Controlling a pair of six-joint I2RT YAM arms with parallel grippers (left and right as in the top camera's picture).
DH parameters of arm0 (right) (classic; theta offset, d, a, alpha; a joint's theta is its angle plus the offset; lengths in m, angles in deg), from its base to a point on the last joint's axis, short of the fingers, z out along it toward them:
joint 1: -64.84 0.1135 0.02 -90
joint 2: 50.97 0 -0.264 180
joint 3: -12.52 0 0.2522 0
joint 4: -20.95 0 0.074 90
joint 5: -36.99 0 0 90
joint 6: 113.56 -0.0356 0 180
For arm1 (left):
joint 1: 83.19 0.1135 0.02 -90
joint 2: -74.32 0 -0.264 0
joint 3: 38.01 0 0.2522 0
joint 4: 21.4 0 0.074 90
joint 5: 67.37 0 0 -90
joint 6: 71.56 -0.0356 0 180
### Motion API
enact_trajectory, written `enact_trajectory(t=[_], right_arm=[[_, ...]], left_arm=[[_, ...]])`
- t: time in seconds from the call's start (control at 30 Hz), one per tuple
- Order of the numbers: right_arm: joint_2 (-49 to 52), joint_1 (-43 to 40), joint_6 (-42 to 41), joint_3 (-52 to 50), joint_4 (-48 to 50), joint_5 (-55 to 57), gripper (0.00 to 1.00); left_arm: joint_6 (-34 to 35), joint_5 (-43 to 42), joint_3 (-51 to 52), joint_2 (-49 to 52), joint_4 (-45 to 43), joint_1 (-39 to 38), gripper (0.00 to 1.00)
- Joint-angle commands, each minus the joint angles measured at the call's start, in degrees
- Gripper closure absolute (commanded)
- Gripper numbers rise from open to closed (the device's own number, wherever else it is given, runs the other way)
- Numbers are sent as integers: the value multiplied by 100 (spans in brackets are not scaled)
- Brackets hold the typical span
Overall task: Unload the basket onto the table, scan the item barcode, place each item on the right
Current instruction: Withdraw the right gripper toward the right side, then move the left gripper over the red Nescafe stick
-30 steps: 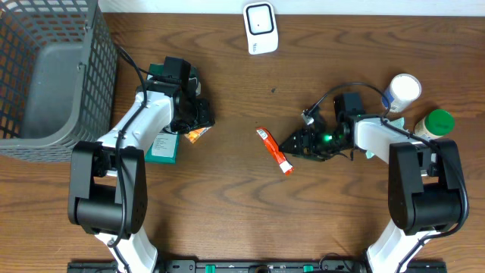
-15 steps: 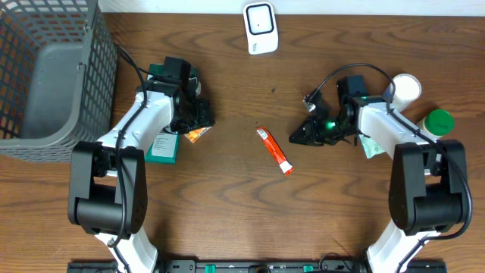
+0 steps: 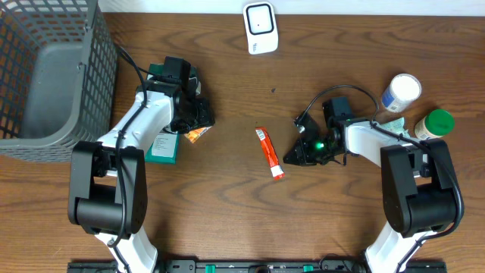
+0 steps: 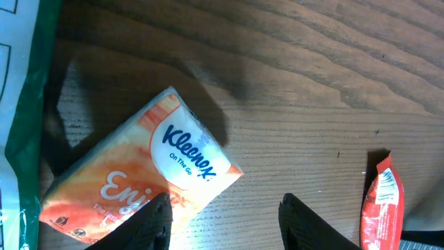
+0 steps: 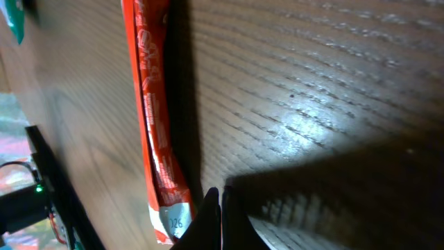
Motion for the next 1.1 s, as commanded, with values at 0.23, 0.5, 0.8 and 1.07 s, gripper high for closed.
enact_trajectory(t=[0.23, 0.5, 0.8, 1.07], right_arm=[[-107, -367, -645, 1541, -164, -538, 70], [-107, -986, -905, 2330, -111, 15, 20], [-105, -1499, -903, 2337, -291, 87, 1], [-105, -1486, -903, 2337, -284, 1231, 1]], left_arm=[[-44, -765, -369, -717, 236, -149, 48], [570, -378, -236, -656, 378, -1207, 48], [1683, 778, -66, -162, 28, -2651, 48], [2337, 1633, -55, 304, -26, -3436, 48]])
